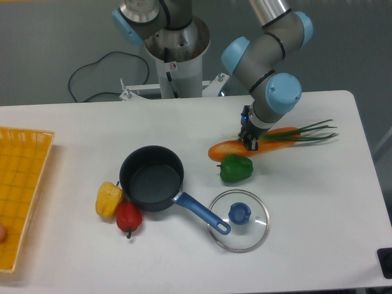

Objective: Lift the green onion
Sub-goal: 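Lift the green onions up off the table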

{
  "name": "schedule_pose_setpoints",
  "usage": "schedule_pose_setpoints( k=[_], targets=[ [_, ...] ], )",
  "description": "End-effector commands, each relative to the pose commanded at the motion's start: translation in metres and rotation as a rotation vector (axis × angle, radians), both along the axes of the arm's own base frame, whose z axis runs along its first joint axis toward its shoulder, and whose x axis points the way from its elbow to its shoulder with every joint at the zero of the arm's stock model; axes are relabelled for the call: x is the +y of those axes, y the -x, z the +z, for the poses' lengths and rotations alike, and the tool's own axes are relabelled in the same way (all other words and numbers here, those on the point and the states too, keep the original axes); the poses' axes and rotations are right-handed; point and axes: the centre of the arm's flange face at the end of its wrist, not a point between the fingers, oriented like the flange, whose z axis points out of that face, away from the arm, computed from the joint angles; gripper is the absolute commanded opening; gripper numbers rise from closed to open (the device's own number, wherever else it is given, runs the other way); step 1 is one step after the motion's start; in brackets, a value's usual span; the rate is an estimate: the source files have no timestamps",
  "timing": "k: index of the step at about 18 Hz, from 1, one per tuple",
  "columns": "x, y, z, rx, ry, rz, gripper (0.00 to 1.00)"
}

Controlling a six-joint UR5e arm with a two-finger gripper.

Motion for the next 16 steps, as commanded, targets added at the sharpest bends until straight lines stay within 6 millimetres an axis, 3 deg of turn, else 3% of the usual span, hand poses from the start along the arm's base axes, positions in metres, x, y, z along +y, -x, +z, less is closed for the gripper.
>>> schedule_pose_setpoints(
  k=[3,8,16],
  targets=[
    [0.014,0.004,0.019,0.027,0.01,0.065,0.02],
    [0.018,0.015,0.041,0.042,-0.001,0.143,0.02],
    [0.024,0.023,0.099,-0.005,-0.036,0.239,0.02]
  ],
)
